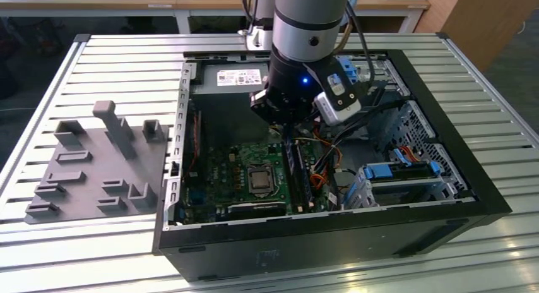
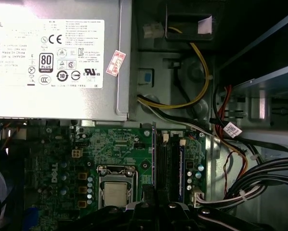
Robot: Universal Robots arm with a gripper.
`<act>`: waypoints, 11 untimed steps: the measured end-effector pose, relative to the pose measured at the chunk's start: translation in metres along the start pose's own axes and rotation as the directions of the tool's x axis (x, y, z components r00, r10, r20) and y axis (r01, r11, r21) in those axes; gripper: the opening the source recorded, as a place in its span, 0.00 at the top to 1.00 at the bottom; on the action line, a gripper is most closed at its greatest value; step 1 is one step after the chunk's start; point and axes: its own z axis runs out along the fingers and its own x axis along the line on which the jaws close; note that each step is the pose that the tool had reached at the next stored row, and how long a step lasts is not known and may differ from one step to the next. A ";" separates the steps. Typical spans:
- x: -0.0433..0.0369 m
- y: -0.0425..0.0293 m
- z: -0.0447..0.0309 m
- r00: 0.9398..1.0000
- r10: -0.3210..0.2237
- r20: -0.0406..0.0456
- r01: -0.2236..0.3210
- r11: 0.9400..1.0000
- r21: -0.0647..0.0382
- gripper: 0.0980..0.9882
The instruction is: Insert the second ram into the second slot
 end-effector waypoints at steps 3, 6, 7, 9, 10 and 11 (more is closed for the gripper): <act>0.0000 -0.0012 0.0018 1.000 0.000 0.000 0.000 1.000 0.000 0.96; 0.0000 -0.0016 0.0034 1.000 0.000 0.000 0.000 1.000 0.000 0.96; 0.0000 -0.0017 0.0037 1.000 0.000 0.000 0.000 1.000 0.000 0.96; 0.0000 -0.0018 0.0044 1.000 0.000 0.000 0.000 1.000 0.000 0.96; 0.0000 -0.0018 0.0045 1.000 0.000 0.000 0.000 1.000 0.000 0.96; 0.0000 -0.0019 0.0046 1.000 0.000 0.000 0.000 1.000 0.000 0.96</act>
